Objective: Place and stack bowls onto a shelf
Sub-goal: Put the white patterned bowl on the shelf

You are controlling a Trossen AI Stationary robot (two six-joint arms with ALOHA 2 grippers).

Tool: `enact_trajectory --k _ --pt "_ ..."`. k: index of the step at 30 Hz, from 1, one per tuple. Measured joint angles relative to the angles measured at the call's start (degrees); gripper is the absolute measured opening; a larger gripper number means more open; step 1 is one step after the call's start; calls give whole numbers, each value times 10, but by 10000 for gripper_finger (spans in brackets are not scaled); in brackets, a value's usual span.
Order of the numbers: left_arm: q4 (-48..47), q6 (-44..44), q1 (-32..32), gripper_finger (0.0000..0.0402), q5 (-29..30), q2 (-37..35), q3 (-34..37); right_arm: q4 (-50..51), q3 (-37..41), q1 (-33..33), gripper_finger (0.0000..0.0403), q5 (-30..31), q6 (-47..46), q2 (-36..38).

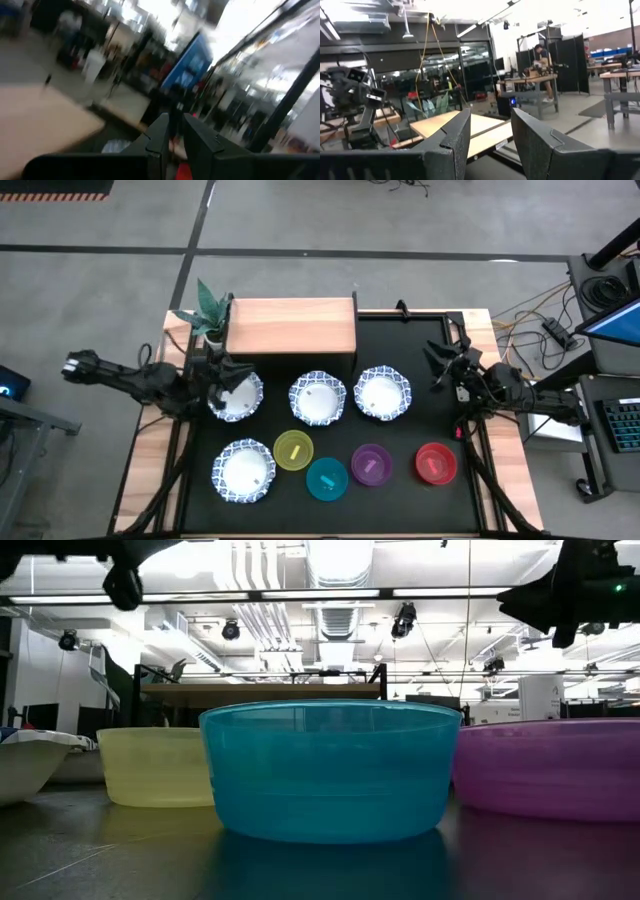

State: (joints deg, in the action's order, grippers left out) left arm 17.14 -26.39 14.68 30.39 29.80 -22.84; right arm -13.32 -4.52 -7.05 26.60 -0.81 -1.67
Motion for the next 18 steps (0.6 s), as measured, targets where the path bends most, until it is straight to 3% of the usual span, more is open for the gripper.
enact_trajectory --k 10,14,16,18 --pt "-559 -344 0 37 -12 225 -265 61 -17 0 132 0 -8 0" --pt "-766 -502 -2 37 -142 331 -351 64 -17 0 132 0 -10 0" --pt "-842 -526 -2 37 -198 381 -388 76 -17 0 132 0 -25 0" --pt "-905 -527 -7 37 -218 424 -421 87 -17 0 132 0 -30 0"
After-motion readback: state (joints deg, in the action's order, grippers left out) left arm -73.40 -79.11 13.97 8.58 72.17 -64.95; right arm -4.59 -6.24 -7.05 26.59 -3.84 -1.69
